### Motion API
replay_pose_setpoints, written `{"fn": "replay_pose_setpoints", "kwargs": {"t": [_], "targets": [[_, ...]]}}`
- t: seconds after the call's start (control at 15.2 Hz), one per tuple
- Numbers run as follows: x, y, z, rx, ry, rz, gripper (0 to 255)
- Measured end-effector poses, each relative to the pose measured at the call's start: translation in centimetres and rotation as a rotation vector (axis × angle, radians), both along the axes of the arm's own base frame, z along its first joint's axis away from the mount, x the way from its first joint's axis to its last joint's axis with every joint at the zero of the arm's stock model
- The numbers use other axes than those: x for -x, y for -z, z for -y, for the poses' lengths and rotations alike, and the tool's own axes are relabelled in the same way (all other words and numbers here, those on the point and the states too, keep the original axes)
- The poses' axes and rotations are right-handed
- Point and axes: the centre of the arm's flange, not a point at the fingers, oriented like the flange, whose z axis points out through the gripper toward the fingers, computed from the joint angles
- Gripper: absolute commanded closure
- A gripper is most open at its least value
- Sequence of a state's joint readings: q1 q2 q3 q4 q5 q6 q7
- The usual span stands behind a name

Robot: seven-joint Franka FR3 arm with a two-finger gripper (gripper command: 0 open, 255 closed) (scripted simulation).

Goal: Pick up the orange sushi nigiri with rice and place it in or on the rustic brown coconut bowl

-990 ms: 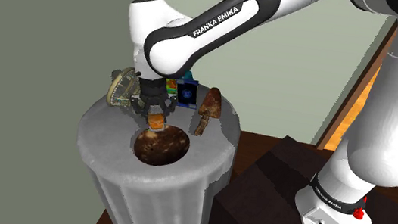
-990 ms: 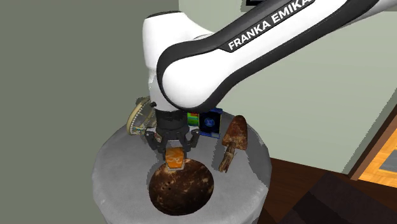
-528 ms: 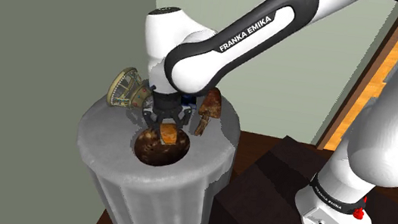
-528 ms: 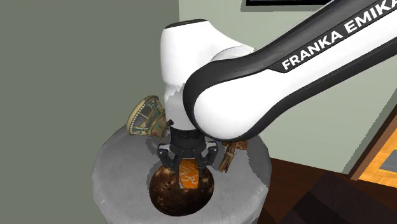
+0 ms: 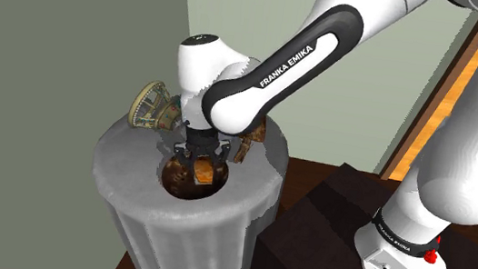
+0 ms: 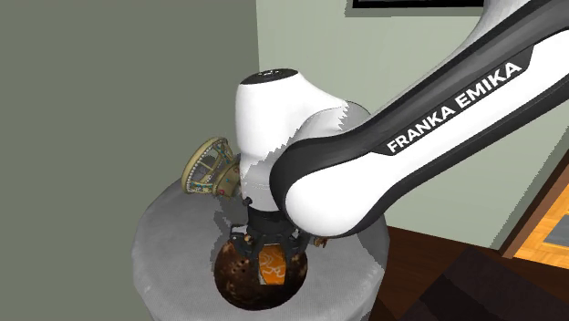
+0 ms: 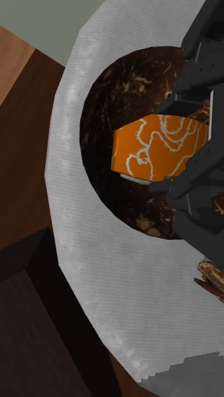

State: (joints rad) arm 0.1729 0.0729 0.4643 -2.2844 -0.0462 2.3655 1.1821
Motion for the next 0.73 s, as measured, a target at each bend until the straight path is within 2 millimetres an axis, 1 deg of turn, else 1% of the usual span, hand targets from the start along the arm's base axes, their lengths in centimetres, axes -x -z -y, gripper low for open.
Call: {"fn": "replay_pose_setpoints", "kwargs": {"t": [0.13,0.53,0.59,0.73], "targets": [[-0.03,0.84,0.0,0.0,0.0,0.0,255],[0.04,1.16,-0.02,0.0,0.0,0.001,255],[0.05,1.17,-0.03,0.0,-0.001,0.001,0],[0.04,1.17,-0.01,0.0,0.0,0.001,0]]}}
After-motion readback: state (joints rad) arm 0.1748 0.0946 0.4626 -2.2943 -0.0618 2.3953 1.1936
